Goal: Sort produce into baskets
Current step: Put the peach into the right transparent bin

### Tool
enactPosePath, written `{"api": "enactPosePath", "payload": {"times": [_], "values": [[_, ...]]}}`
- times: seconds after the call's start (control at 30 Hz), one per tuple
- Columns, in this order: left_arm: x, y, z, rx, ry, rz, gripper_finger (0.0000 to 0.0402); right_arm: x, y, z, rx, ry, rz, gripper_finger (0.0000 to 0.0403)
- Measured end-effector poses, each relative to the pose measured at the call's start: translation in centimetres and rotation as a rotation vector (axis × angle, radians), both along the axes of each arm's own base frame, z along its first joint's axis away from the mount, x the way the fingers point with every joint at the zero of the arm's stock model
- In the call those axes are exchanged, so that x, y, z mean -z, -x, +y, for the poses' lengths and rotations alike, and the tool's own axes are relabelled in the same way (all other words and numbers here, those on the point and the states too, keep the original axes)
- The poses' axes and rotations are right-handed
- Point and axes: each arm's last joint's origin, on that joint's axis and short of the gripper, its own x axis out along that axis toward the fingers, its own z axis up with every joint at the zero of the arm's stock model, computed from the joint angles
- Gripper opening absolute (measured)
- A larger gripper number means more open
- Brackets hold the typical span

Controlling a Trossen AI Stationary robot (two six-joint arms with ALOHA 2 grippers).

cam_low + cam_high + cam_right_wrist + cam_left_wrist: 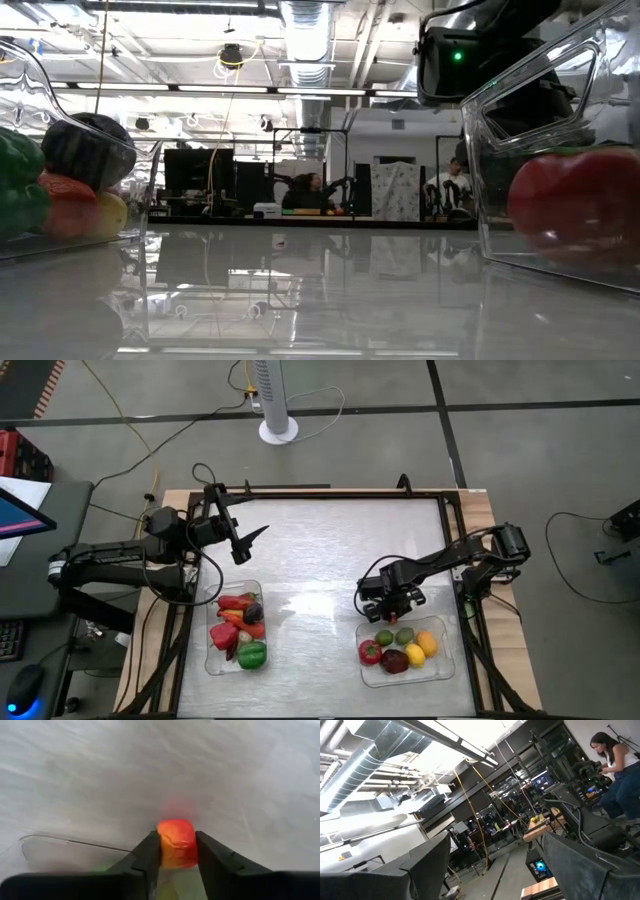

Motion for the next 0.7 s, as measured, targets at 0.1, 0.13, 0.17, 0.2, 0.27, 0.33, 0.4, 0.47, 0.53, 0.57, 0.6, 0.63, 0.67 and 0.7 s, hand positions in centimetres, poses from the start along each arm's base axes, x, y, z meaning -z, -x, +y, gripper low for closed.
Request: {"api": "enactPosePath", "payload": {"times": [0.1,0.13,0.17,0.2,0.27,0.33,0.4,0.47,0.53,0.57,0.6,0.63,0.67,0.7], "values": [[0.0,0.0,0.0,0.000,0.000,-0.001,0.0302,0.0,0.0,-0.2,-0.009,-0.013,-0.006,0.0124],[0.0,0.0,0.0,0.000,0.000,-0.001,0.0302,-0.1,-0.1,-0.3,-0.011,-0.023,-0.007,0.0120],[0.0,0.0,0.0,0.000,0.000,-0.001,0.0302,-0.3,-0.2,-0.4,-0.021,-0.034,-0.013,0.0118],[0.0,0.0,0.0,0.000,0.000,-0.001,0.0302,-0.5,-0.4,-0.5,-0.030,-0.044,-0.023,0.0117],[0.0,0.0,0.0,0.000,-0.001,-0.004,0.0302,-1.5,-0.8,-0.8,-0.043,-0.054,-0.032,0.0120],[-0.1,0.0,0.0,0.004,-0.002,-0.006,0.0302,-2.8,-1.3,-1.2,-0.059,-0.054,-0.037,0.0125],[-0.1,0.0,0.0,0.006,-0.003,-0.005,0.0302,-4.3,-1.6,-1.6,-0.077,-0.051,-0.021,0.0128],[-0.1,0.0,0.0,0.006,-0.002,-0.005,0.0302,-6.1,-1.9,-1.9,-0.094,-0.040,-0.016,0.0129],[0.0,0.0,0.0,0.006,-0.002,-0.003,0.0302,-8.0,-2.2,-2.0,-0.109,-0.025,-0.006,0.0129],[0.0,0.0,0.0,0.006,-0.002,-0.003,0.0302,-8.9,-2.3,-2.0,-0.118,-0.016,-0.002,0.0128],[0.0,0.0,0.0,0.006,-0.002,-0.002,0.0302,-9.9,-2.4,-1.9,-0.124,-0.012,-0.003,0.0128],[0.0,0.0,0.0,0.006,-0.002,-0.002,0.0302,-10.7,-2.5,-1.7,-0.131,-0.011,-0.013,0.0128],[0.0,0.0,0.0,0.006,-0.002,-0.001,0.0302,-11.5,-2.6,-1.4,-0.141,-0.011,-0.027,0.0128],[0.0,0.0,0.0,0.006,-0.001,0.000,0.0302,-12.1,-2.8,-1.0,-0.158,-0.009,-0.043,0.0129]]}}
